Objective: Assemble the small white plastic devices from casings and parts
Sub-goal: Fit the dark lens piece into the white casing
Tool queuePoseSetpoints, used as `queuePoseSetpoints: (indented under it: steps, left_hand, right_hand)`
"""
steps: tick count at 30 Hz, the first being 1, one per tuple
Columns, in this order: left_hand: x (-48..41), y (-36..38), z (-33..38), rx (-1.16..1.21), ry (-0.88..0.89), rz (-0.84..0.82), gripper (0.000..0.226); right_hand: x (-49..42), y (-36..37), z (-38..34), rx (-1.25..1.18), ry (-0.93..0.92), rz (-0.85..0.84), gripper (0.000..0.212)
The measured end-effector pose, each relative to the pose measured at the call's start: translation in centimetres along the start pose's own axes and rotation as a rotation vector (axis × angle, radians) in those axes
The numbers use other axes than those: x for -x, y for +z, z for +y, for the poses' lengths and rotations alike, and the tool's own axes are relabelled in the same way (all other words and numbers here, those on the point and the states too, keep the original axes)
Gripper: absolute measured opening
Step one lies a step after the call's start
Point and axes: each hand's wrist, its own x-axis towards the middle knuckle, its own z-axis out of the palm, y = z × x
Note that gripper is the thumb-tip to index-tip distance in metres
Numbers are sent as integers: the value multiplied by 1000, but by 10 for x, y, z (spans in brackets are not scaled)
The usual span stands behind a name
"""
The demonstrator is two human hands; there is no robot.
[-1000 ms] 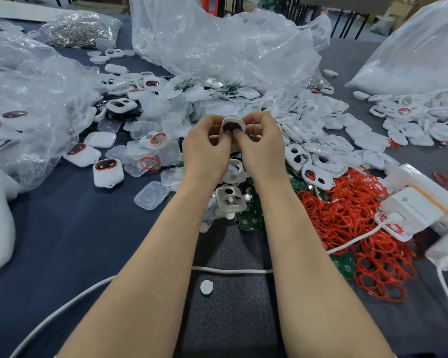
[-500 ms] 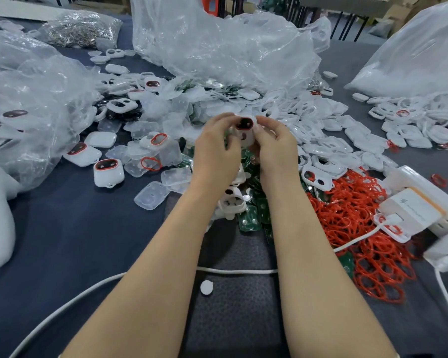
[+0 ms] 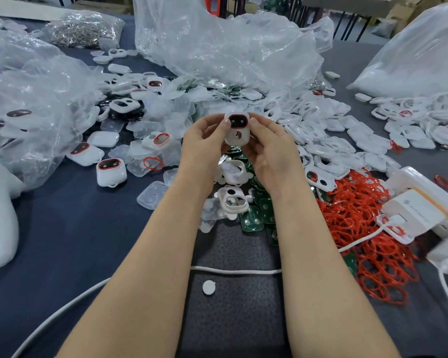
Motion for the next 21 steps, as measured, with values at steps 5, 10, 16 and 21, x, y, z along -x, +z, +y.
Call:
queuePoseSetpoints:
  steps: [5, 10, 16, 21]
  left_hand:
    - [-2, -1, 0, 105, -89, -45, 4]
    - [1, 0, -6, -372, 113, 29, 8]
    - [2, 0, -6, -531, 217, 44, 9]
    - [-1, -6, -4, -311, 81, -2, 4]
  right_hand:
    - [-3, 0, 3, 45, -25, 35, 10]
    - [-4, -1, 11, 483, -198, 127, 13]
    - [-1, -1, 13, 619, -224, 123, 7]
    - [-3, -6, 7, 471, -137, -3, 16]
